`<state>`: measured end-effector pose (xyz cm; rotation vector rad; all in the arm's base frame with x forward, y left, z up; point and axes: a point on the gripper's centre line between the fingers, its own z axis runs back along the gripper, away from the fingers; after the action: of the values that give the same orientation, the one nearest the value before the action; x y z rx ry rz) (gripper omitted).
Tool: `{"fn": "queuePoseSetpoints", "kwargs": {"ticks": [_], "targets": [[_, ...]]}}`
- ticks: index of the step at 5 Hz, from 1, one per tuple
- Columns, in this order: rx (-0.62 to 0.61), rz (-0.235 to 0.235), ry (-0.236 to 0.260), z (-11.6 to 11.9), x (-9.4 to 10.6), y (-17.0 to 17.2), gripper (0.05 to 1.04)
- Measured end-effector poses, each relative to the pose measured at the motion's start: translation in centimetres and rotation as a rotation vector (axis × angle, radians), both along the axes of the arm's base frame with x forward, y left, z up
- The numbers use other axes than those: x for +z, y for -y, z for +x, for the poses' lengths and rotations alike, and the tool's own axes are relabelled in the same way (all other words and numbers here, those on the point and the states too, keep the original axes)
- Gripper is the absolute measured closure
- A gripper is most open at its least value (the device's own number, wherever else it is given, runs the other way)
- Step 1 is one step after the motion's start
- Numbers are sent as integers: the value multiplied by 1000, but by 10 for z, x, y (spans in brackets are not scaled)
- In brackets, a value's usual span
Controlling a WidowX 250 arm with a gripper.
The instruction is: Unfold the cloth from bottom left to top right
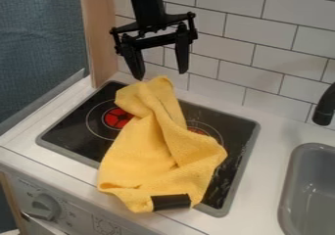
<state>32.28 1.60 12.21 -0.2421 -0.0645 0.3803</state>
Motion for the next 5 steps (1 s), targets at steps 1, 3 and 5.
{"fn": "queuePoseSetpoints", "kwargs": {"ticks": [1, 3, 5], "targets": [[2, -8, -39, -4, -11, 2, 84], [14, 13, -97, -4, -34, 7, 84], [-19, 39, -127, -5, -44, 18, 84]]}}
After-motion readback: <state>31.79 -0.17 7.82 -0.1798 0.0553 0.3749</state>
